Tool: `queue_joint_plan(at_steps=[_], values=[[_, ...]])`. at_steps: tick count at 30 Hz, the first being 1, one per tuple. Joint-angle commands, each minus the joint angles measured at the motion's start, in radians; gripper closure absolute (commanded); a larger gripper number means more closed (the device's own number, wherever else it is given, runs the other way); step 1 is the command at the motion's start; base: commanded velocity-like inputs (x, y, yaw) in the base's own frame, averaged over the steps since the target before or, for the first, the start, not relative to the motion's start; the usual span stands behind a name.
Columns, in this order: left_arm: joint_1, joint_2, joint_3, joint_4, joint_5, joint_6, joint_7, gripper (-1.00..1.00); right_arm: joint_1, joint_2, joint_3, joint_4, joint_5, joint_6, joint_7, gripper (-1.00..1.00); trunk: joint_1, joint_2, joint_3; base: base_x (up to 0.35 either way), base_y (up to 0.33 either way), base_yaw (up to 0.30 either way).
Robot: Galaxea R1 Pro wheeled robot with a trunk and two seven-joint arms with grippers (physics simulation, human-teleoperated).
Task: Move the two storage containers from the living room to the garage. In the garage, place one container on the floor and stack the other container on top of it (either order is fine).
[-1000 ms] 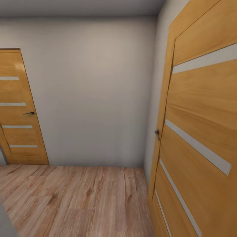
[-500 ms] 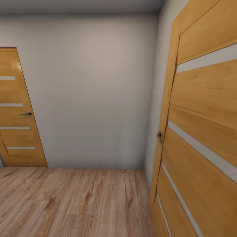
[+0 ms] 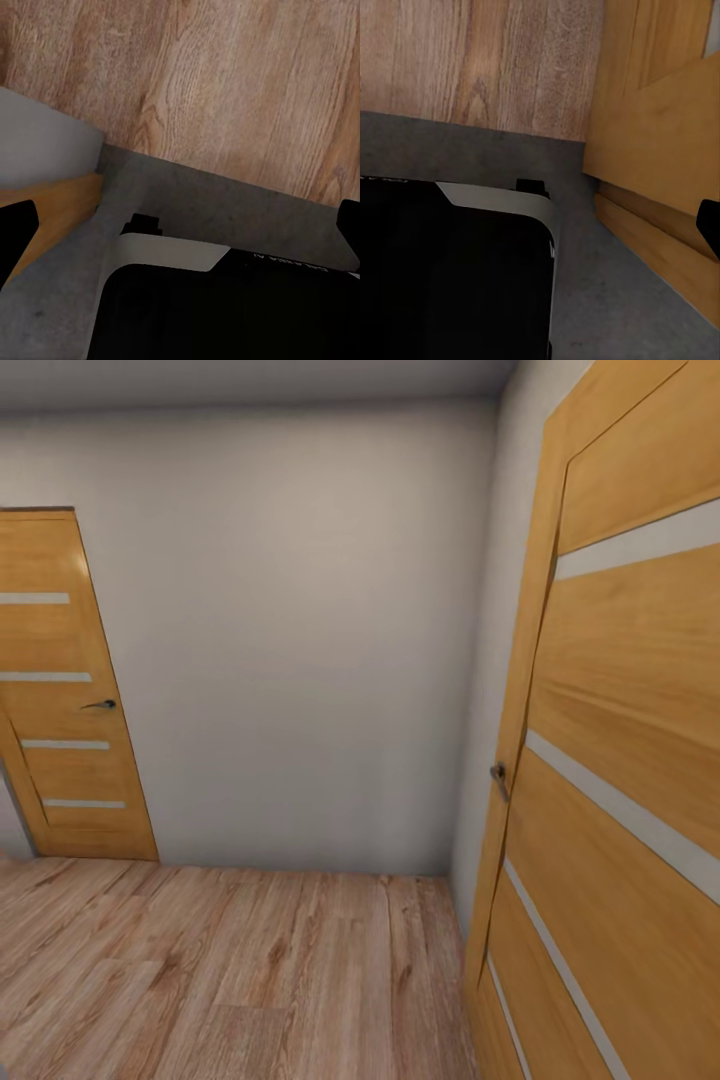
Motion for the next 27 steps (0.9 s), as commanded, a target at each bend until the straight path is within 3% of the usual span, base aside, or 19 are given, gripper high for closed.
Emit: queue_joint_plan(at_steps=[1, 27], values=[[-0.001, 0.000, 0.002, 0.001, 0.004, -0.003, 0.002, -1.00, -0.002, 0.000, 0.008, 0.003, -0.009, -0.006, 0.000, -1.00, 0.000, -0.001, -0.002, 0.000, 0.000, 0.018], [-0.001, -0.002, 0.002, 0.001, 0.004, -0.006, 0.002, -1.00, -0.002, 0.000, 0.009, 0.003, -0.009, -0.006, 0.000, -1.00, 0.000, -0.001, -0.002, 0.000, 0.013, 0.001]])
